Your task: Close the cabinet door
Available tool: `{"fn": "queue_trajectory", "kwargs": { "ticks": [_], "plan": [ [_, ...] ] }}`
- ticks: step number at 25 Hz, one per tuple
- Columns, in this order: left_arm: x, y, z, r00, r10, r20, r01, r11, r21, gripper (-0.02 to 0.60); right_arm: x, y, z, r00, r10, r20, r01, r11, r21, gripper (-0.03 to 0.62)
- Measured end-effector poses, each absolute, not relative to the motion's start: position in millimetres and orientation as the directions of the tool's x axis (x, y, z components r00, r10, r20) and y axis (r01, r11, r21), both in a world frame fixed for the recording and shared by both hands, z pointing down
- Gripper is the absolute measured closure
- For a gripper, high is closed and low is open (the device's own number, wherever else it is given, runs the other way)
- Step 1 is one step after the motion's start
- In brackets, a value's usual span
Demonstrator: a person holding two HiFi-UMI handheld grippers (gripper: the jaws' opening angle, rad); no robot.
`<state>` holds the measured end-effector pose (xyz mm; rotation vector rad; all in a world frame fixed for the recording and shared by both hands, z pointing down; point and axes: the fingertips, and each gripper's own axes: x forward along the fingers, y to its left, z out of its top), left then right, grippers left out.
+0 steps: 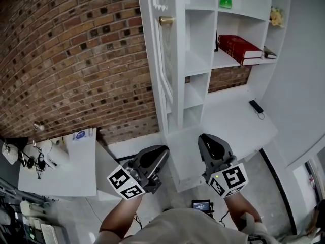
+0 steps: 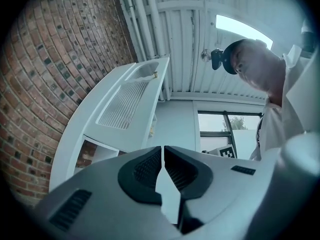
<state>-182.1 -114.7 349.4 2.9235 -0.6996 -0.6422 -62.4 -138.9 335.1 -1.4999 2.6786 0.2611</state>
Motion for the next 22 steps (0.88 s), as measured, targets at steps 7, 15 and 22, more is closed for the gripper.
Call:
{"fn": "queue_trajectory", "kwargs": {
  "ticks": [7, 15, 22],
  "plan": [
    [-182, -126, 315, 0.803, -0.429, -0.413, -0.451, -0.891, 0.048, 0.56, -62, -146, 304, -0.55, -0.814, -0.185, -0.833, 0.52, 0.188, 0.565],
    [-180, -137, 275, 0.809, -0.4, -0.431, -0.466, -0.883, -0.055, 0.56, -68, -151, 265, -0.577, -0.782, -0.235, -0.811, 0.513, 0.281, 0.565],
    [-183, -145, 240, 0.797, -0.396, -0.456, -0.499, -0.857, -0.128, 0.56, -79, -149, 225, -0.604, -0.743, -0.287, -0.786, 0.496, 0.37, 0.564]
  ]
}}
